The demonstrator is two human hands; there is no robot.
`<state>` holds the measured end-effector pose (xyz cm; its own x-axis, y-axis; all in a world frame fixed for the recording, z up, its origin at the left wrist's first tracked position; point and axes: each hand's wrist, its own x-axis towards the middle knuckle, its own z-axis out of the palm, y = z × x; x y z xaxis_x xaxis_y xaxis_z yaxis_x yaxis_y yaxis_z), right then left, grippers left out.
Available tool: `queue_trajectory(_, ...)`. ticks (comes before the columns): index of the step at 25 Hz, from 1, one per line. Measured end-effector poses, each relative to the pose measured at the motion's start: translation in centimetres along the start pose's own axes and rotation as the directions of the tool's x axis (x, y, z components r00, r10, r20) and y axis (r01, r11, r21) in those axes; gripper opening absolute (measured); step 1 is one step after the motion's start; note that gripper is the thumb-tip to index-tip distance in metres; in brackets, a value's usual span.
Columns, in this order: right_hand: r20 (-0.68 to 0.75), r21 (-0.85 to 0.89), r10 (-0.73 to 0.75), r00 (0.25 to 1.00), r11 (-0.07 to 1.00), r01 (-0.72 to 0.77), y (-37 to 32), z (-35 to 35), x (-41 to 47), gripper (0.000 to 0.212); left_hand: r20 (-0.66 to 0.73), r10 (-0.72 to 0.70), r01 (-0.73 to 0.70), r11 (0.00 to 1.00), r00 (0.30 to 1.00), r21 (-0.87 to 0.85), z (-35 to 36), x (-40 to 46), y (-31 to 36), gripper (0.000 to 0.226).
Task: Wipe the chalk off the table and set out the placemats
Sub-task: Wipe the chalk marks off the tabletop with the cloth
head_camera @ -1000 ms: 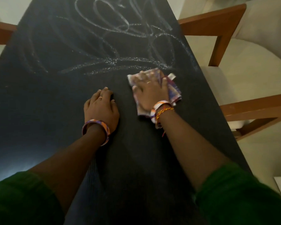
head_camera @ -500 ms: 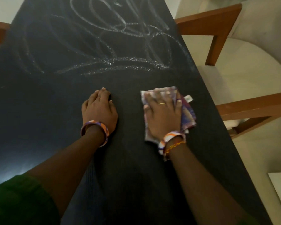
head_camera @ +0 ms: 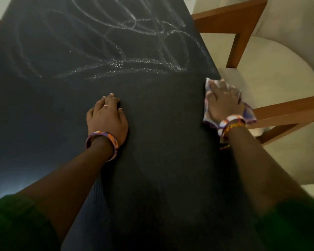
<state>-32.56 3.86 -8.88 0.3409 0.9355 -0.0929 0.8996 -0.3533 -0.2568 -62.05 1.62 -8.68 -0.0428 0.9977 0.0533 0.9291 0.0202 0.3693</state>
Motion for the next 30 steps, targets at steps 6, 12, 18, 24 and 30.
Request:
queue_trajectory(6,0.070,-0.239,-0.005,0.998,0.971,0.022,-1.1,0.8,-12.8,0.061,-0.007,0.008,-0.008,1.000,1.000,-0.014,0.0,-0.1,0.0,0.034)
queue_trajectory(12,0.041,-0.019,0.006,0.999,1.000,-0.005,-4.0,0.1,0.7,0.048,-0.027,0.020,-0.020,1.000,0.999,0.006,0.3,0.0,-0.3,0.034)
queue_trajectory(18,0.014,-0.062,-0.035,0.999,0.997,0.036,1.1,0.9,-8.5,0.050,-0.031,0.046,-0.046,0.999,0.998,-0.005,0.1,0.0,-0.4,0.035)
queue_trajectory(24,0.003,-0.209,0.113,0.994,0.972,-0.110,7.5,1.5,-27.9,0.056,0.015,0.085,-0.085,0.996,0.996,0.005,-0.3,-0.3,-0.5,0.040)
queue_trajectory(30,-0.050,-0.033,0.201,0.978,0.979,-0.203,3.6,1.0,-24.2,0.049,0.144,0.284,-0.283,0.959,0.948,-0.030,-2.1,-3.8,-3.6,0.044)
